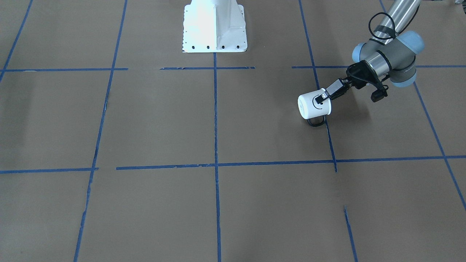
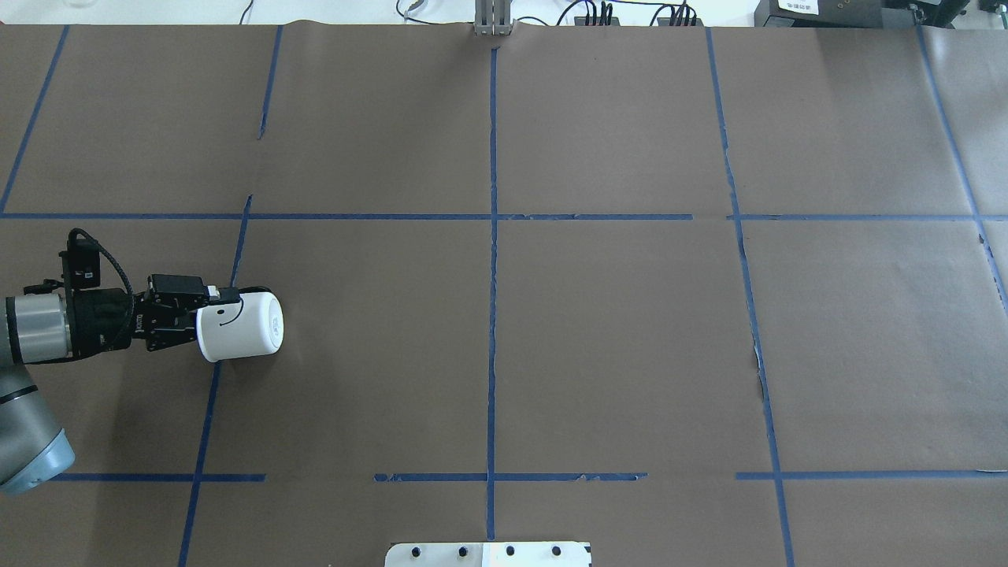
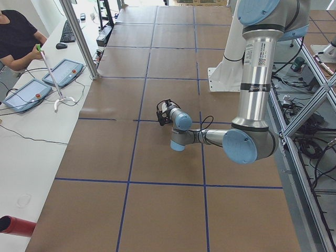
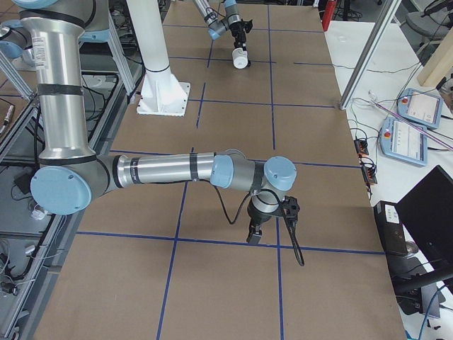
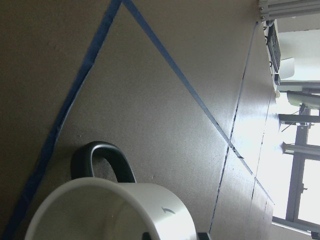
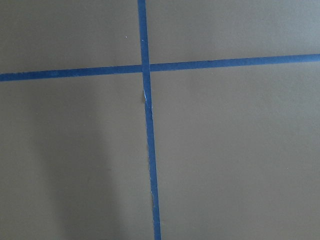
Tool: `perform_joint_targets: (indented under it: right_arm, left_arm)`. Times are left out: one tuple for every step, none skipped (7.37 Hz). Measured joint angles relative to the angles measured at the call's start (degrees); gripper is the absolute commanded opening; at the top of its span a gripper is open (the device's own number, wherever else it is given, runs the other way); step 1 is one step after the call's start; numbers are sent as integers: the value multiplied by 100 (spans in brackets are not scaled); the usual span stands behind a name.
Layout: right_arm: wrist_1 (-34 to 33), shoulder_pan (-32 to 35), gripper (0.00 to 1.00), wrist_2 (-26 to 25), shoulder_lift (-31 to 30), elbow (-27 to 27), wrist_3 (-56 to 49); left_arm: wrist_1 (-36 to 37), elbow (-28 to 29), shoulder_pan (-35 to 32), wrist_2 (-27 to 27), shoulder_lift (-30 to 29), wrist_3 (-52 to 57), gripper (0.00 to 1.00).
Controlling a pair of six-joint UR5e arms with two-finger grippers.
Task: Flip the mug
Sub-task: 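Close the left gripper on the rim of the white mug, then lift the mug with the left gripper and carry it toward the table center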
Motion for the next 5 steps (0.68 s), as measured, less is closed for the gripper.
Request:
perform_joint_targets:
  right_arm:
    - [0, 0, 100, 0, 0, 0, 0]
    - [0, 0, 100, 0, -1, 0, 0]
    - [0, 0, 100, 0, -5, 0, 0]
    - [0, 0, 100, 0, -6, 0, 0]
    - [0, 0, 100, 0, -5, 0, 0]
  left_arm:
    - [34, -98, 0, -174, 5, -39, 0]
    - [91, -286, -7, -524, 6, -254, 0]
    - [149, -467, -34, -856, -3, -609, 0]
    - [199, -594, -90, -1062, -22, -856, 0]
    - [340, -691, -177, -1195, -85, -962, 0]
